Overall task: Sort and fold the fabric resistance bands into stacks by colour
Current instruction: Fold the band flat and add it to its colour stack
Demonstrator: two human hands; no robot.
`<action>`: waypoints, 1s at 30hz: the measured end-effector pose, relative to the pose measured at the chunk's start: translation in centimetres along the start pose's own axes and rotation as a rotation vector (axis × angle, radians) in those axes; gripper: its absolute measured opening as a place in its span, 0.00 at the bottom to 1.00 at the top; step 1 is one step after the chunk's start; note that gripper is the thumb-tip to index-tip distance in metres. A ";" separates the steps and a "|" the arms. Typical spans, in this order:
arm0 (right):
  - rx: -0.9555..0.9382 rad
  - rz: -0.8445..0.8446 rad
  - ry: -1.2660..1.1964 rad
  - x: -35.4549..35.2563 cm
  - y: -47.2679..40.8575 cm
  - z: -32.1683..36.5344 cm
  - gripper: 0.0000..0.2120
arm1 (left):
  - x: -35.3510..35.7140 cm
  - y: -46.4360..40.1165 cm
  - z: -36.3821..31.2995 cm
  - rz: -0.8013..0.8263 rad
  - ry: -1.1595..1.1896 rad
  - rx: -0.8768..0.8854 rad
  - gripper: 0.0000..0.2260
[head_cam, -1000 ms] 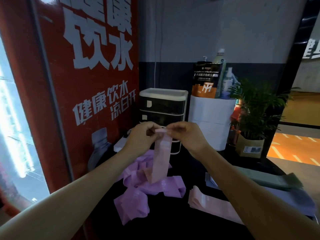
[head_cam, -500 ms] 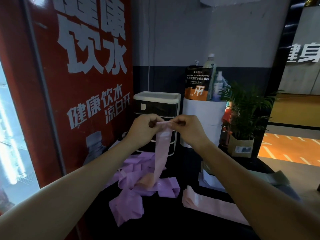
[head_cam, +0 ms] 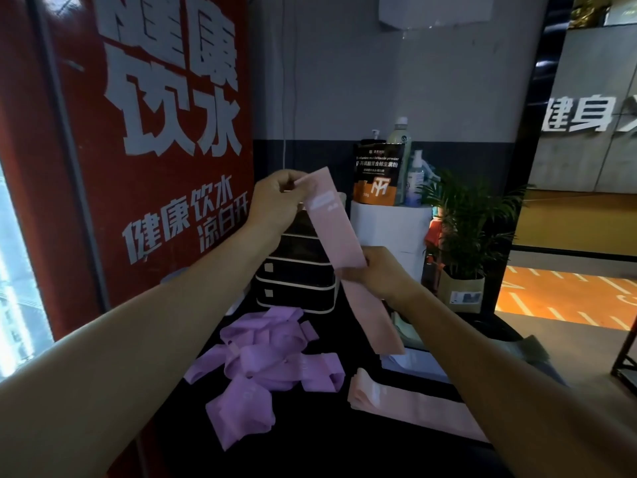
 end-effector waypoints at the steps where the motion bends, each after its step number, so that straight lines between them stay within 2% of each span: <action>1: 0.006 -0.004 0.019 -0.4 0.2 -0.5 0.13 | -0.1 0.2 0.5 -0.009 -0.009 -0.016 0.05; 5: 0.048 0.010 0.197 -2.3 1.1 -2.8 0.12 | -0.2 1.5 3.7 -0.047 0.019 -0.120 0.08; 12: 0.174 0.015 0.424 -6.0 3.5 -9.3 0.01 | -0.7 4.0 8.3 -0.168 0.056 -0.311 0.04; 13: 0.195 0.002 0.432 -6.6 4.1 -10.3 0.04 | -0.8 4.4 8.9 -0.181 0.055 -0.333 0.04; 15: 0.252 -0.019 0.401 -7.8 5.3 -12.4 0.08 | -0.6 5.6 10.1 -0.200 0.067 -0.372 0.02; 17: 0.314 -0.071 0.320 -9.1 6.9 -13.8 0.09 | -0.1 6.9 11.2 -0.205 0.063 -0.405 0.02; 21: 0.456 -0.235 0.064 -11.9 9.9 -16.8 0.06 | 1.7 10.2 13.4 -0.163 0.045 -0.505 0.04; 23: 0.528 -0.308 -0.060 -12.9 11.3 -18.5 0.03 | 2.8 11.8 14.7 -0.114 0.017 -0.556 0.10; 25: 0.582 -0.392 -0.148 -14.0 12.5 -20.1 0.09 | 3.8 13.5 15.6 -0.071 -0.012 -0.587 0.11; 30: 0.642 -0.504 -0.083 -15.3 15.5 -23.0 0.17 | 6.4 17.2 16.6 0.030 -0.127 -0.604 0.05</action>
Point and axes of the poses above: each hand's wrist, its own y-axis away from the middle knuckle, its own x-axis out of the palm, z = x × y, the point moved 8 cm from there along -y, towards the middle knuckle, and after that the axes turned 9 degrees about x, right-handed, at the moved point
